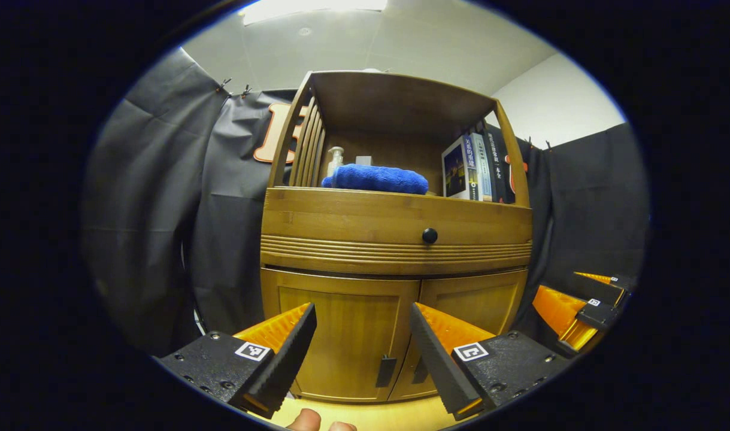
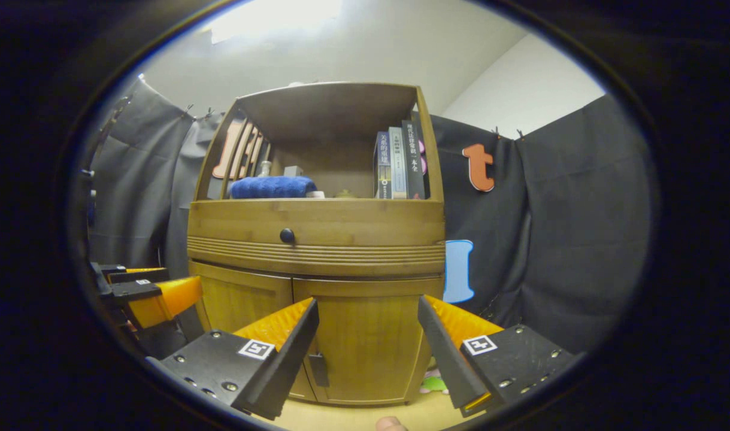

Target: Open the right door of the double-door shoe cabinet with the right hand, and open the left door with the left hand.

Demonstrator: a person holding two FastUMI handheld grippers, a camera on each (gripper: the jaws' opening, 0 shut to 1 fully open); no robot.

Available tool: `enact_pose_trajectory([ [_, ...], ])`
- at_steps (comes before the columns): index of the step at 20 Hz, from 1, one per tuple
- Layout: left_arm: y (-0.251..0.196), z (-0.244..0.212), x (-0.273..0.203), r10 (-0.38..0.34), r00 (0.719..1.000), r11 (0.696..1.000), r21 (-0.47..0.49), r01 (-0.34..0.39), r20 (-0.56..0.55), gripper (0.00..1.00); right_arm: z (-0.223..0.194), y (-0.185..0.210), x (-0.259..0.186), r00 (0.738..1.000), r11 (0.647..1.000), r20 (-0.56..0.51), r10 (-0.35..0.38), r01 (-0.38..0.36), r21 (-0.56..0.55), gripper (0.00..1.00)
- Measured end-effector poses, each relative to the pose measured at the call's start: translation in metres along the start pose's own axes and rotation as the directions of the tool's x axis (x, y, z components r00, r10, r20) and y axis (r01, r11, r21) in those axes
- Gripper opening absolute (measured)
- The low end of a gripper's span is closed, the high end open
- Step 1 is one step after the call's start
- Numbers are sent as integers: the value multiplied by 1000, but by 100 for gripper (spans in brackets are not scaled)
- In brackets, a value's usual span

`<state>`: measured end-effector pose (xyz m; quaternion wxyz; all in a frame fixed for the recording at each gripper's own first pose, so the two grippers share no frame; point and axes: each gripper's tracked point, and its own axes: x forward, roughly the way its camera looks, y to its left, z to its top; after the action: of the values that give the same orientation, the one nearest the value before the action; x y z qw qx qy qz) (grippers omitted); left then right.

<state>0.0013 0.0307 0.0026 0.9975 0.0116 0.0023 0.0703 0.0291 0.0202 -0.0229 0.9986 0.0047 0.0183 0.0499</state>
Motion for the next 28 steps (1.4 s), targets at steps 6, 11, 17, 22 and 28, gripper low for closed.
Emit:
enact_pose_trajectory([
  [6,23,-1,-5,85,996,996,33,-85,2,92,-48,4,32,996,999,-82,34,-33,18,99],
  [11,59,4,-12,185,982,981,54,-186,24,92,-104,36,63,980,996,-175,94,-94,8,94],
  [17,112,6,-23,316,948,944,83,-318,38,92,-165,70,87,955,990,-276,110,-130,-57,84],
  [22,141,2,-33,381,924,920,82,-382,28,92,-195,85,105,939,988,-329,102,-135,-78,65],
  [28,165,3,-39,427,904,900,76,-428,29,92,-216,90,109,926,990,-371,69,-109,-88,37],
])
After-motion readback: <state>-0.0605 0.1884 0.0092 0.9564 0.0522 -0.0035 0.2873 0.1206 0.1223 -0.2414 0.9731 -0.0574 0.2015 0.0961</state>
